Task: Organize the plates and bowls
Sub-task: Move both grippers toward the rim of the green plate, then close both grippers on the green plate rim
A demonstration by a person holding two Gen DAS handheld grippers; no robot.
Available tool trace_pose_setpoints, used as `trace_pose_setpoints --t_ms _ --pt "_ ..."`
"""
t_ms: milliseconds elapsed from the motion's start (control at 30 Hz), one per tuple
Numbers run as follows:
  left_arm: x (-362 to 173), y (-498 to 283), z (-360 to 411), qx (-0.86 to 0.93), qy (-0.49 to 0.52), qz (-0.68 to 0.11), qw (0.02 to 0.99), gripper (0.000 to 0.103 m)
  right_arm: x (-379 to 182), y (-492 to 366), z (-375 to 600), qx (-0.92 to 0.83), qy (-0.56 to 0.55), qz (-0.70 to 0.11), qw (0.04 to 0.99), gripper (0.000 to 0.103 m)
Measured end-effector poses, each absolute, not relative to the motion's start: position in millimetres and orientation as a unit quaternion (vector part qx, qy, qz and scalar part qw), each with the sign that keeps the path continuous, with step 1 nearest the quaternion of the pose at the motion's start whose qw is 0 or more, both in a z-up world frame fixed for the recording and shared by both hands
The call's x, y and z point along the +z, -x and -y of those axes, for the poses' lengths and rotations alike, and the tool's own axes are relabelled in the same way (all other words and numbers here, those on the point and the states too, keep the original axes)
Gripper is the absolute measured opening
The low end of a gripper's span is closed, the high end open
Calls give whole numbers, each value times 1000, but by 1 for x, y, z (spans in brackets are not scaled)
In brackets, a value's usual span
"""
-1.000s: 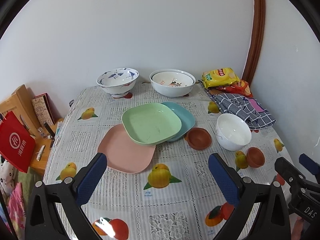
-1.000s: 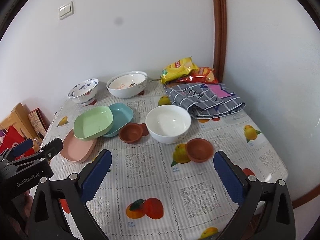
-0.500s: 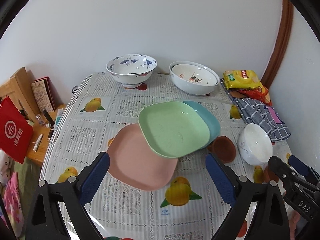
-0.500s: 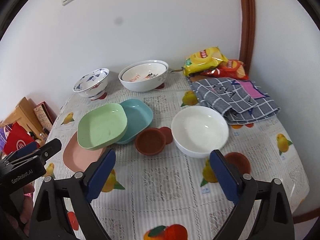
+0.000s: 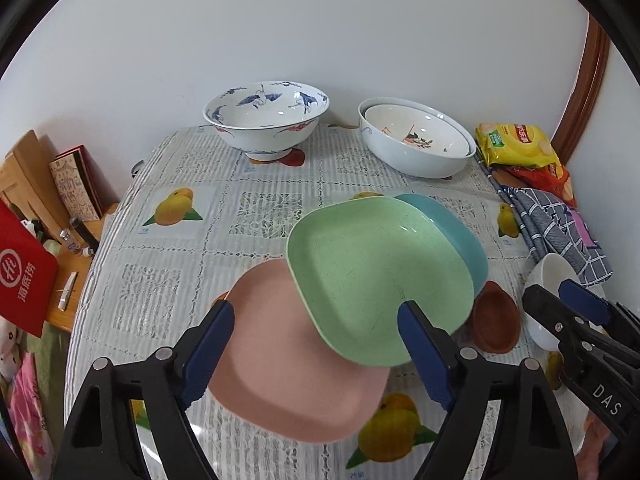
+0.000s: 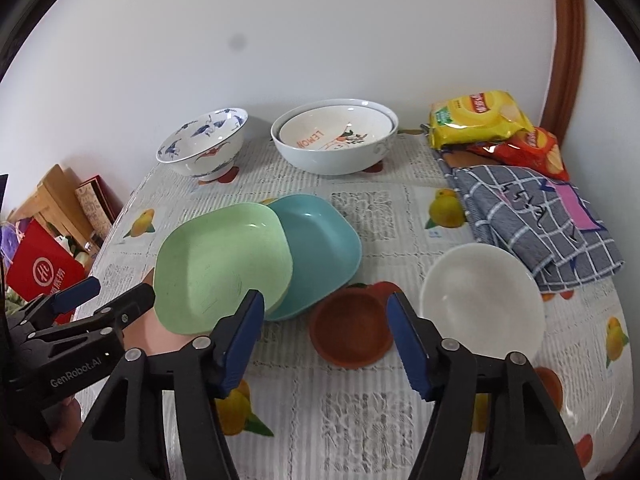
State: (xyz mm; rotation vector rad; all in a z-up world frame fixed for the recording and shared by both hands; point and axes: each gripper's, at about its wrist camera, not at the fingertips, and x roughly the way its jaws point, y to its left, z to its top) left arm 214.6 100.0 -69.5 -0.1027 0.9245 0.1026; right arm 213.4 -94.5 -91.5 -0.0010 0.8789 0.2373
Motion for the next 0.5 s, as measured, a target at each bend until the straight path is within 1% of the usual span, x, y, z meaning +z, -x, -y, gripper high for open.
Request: trace_pose_setpoints --t_ms 67,133,200,267,367,400,500 --pt "-73 -223 -100 46 47 -447 892 81 -96 -221 90 121 -4 -429 895 61" --pt "-78 -233 -101 41 46 -450 891 73 -101 -231 84 129 -8 -433 892 57" --pt "-84 -242 -103 39 50 -456 888 69 -107 -240 78 130 -4 -439 889 53" --pt "-90 -250 -106 35 55 -461 885 69 -113 -247 73 131 -1 -443 887 51" --pt "-97 -261 -110 33 60 -467 881 65 -120 -258 67 137 -3 -448 883 49" --pt "-100 -264 -112 32 62 -469 880 63 -123 -262 64 137 -4 -451 882 46" --pt "-106 -270 -115 28 64 -476 877 55 -130 -270 59 138 -4 -456 879 44"
